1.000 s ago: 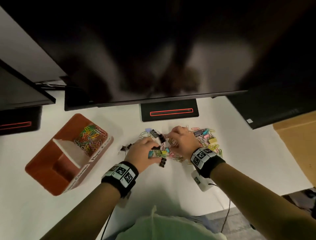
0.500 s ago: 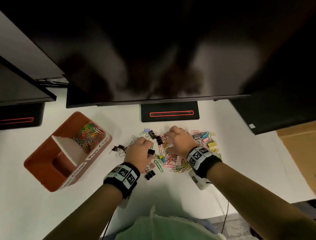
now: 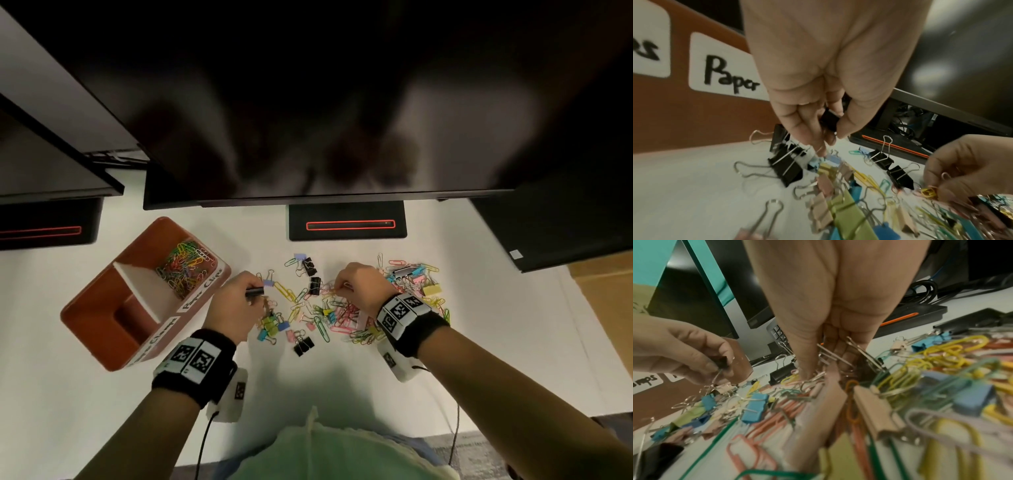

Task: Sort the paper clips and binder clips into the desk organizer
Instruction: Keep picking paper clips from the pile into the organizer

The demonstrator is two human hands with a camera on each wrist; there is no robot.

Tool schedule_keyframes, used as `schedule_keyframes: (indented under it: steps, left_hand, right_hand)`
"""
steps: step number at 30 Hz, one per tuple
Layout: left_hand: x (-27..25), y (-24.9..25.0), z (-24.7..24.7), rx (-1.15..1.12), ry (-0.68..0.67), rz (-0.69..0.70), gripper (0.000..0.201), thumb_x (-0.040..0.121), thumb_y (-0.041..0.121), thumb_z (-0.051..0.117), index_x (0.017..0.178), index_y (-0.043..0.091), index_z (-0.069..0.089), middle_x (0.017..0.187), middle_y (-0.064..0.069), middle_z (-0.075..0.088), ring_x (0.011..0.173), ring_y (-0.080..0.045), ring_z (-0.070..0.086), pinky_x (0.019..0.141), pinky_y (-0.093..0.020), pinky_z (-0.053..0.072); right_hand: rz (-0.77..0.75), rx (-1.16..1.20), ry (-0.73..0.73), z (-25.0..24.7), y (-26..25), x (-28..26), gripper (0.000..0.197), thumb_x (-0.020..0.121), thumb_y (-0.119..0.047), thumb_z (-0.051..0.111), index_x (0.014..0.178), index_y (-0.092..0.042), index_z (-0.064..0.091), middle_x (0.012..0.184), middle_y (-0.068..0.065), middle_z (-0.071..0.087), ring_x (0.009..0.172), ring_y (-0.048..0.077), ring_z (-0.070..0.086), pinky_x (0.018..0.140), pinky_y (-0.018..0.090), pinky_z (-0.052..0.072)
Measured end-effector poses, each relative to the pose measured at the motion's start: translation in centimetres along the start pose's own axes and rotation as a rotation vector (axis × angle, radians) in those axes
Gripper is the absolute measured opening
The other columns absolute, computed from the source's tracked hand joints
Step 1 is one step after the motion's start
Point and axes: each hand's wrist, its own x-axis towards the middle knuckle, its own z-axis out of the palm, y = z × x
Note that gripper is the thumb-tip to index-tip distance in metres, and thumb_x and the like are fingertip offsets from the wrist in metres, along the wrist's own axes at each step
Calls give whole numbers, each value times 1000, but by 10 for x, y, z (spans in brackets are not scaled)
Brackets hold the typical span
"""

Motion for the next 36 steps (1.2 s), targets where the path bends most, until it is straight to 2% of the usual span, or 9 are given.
schedule_keyframes:
  steps: [2,4,7,11,15,19,24,31,36]
  left_hand:
    - [-1,3,-2,101,16,20,28,78,5,64,104,15,59,98,0,51,85,-20,54,73,-32,51]
    - [-2,5,0,245,46,122,34,77,16,67,109,22,58,111,-1,50,98,-24,53,83,-42,51]
    - [1,15,17,373,-39,291,38,78,29,66,114,24,56,116,2,53,104,-21,53,92,-40,43]
    - [11,16,40,517,-178,320,47,80,36,63,123,22,50,122,3,50,107,-19,52,95,-38,37]
    - [21,10,43,468,-197,329,44,79,36,67,118,21,57,116,3,52,102,-19,55,92,-36,36]
    - [21,3,41,445,-172,383,35,82,35,64,115,24,61,113,6,55,100,-17,57,90,-34,35]
    - [14,-2,45,468,-182,379,50,74,27,72,122,24,57,116,4,54,104,-18,55,92,-36,33]
    - [16,-2,54,416,-112,384,15,83,10,63,96,16,67,92,-2,65,84,-27,62,81,-36,40]
    - [22,8,54,498,-176,283,25,89,16,55,113,14,51,100,-4,64,91,-27,61,87,-37,43]
  right_hand:
    - [-10,-15,-2,-2,1,-2,19,89,-24,56,102,-11,64,107,9,62,97,24,57,86,32,45]
    - [-14,-26,-4,-3,1,-3,20,89,-25,56,102,-12,64,107,9,62,97,24,57,86,33,46]
    - [-17,-12,29,-3,0,-4,18,89,-22,56,103,-13,62,107,8,61,97,25,58,84,32,46]
    - [-24,-23,64,0,-4,-4,37,84,-22,64,119,-17,55,120,6,49,106,25,52,92,36,49]
    - [-57,-114,48,7,-12,1,48,81,-21,67,127,-18,51,124,7,46,111,26,47,95,39,47]
    - [-79,-93,29,7,-15,5,36,84,-20,63,119,-16,56,115,8,52,108,27,48,91,40,46]
    - [-52,-70,-14,5,-18,8,18,87,-21,59,103,-13,64,104,9,60,102,26,53,86,35,44]
    - [-39,-57,-53,3,-20,7,15,87,-15,57,99,-11,64,106,9,60,98,25,55,84,32,45]
    - [-26,-15,-62,-2,-16,1,23,89,-17,55,110,-11,61,110,9,65,99,24,59,86,32,46]
